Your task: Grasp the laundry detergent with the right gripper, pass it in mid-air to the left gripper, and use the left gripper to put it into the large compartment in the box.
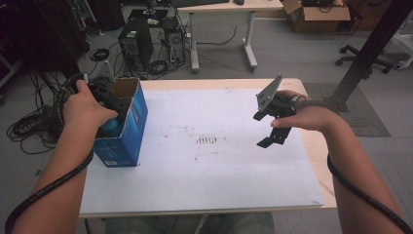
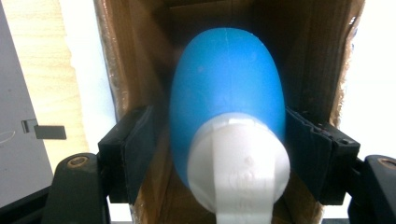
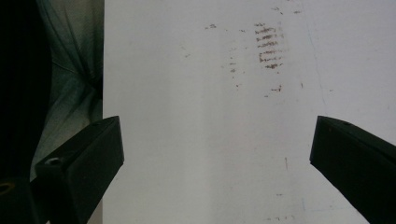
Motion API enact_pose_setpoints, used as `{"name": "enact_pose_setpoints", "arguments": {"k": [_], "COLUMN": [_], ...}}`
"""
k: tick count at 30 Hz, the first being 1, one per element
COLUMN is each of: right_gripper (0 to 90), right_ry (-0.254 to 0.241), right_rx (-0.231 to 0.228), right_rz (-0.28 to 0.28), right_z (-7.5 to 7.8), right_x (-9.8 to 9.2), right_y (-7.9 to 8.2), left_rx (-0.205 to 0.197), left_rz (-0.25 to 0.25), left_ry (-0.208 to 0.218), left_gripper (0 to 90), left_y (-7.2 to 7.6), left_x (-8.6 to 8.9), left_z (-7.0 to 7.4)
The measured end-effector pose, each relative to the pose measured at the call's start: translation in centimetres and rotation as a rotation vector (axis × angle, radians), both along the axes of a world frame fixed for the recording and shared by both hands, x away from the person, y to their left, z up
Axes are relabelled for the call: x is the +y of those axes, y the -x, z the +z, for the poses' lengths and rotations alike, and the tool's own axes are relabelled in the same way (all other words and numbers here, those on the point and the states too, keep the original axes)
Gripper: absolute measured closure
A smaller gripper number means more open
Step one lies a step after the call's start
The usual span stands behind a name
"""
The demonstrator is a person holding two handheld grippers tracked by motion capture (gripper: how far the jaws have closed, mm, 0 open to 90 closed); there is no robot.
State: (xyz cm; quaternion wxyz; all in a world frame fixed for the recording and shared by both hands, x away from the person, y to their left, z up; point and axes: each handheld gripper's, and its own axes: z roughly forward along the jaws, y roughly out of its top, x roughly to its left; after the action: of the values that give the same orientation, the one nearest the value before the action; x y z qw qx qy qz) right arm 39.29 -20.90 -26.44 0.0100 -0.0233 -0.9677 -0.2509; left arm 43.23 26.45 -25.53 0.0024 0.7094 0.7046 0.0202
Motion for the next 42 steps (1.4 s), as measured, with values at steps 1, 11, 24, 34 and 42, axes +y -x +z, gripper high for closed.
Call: {"name": "enact_pose_setpoints", "arguments": {"k": [1,11,24,34,42], "right_gripper": [2.9,2.9,2.8,2.9,2.9], "right_ry": [0.001,-0.001,-0.007,-0.010,-0.015], "right_rx": [0.001,-0.005,-0.004,-0.007,-0.013], "right_rz": [-0.001,0.005,0.005,0.002,0.001], "right_z": [0.0,0.2,0.5,0.7,1.0], "right_x": [0.0,0.1,0.1,-0.2,-0.4], "right_y": [0.0,0.1,0.2,0.4,0.7], "left_rx": [0.000,-0.024,-0.042,-0.058,-0.048], "left_rz": [0.000,-0.076,-0.143,-0.241,-0.412], "left_ry": [0.003,-0.015,-0.002,0.002,0.055], "left_gripper": [27.4,18.8,15.8,5.6,0.2], "left_y": [0.0,0.5,1.2,1.6,1.8], "left_x": [0.0,-0.8,-1.8,-3.0,-4.5], "left_z": [0.1,1.5,3.7,5.1,6.0]}}
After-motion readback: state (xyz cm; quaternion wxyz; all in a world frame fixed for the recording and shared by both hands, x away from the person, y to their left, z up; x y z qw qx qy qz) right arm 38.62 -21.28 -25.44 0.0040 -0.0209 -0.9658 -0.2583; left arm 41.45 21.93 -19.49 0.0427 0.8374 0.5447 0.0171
